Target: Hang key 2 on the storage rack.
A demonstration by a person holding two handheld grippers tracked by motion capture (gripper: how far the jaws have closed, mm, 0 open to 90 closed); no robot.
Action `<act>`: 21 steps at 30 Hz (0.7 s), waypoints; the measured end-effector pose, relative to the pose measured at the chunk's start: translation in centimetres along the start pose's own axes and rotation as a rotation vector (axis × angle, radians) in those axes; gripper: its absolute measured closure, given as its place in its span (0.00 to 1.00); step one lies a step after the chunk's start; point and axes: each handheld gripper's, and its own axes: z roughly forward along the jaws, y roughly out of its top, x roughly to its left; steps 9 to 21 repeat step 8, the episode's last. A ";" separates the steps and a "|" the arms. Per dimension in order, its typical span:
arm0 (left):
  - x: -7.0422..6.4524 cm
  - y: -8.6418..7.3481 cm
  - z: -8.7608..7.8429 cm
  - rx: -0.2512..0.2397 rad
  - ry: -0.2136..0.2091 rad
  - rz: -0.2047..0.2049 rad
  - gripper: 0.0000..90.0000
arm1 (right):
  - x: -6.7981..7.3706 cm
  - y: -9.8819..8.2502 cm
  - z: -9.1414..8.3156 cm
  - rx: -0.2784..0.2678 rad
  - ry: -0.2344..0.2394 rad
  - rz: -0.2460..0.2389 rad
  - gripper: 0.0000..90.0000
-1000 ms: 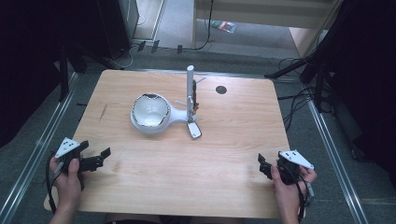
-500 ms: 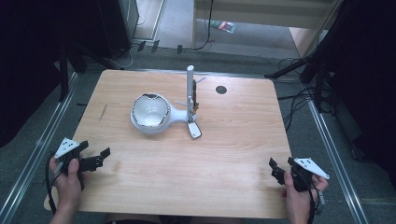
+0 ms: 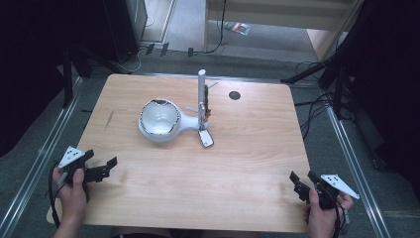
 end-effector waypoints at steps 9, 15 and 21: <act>0.0 0.0 0.0 0.001 0.003 -0.003 0.01 | -0.2 0.0 -0.2 0.007 -0.043 0.022 0.30; 0.0 0.0 0.0 0.001 0.003 -0.003 0.01 | -0.2 0.0 -0.2 0.007 -0.043 0.022 0.30; 0.0 0.0 0.0 0.001 0.003 -0.003 0.01 | -0.2 0.0 -0.2 0.007 -0.043 0.022 0.30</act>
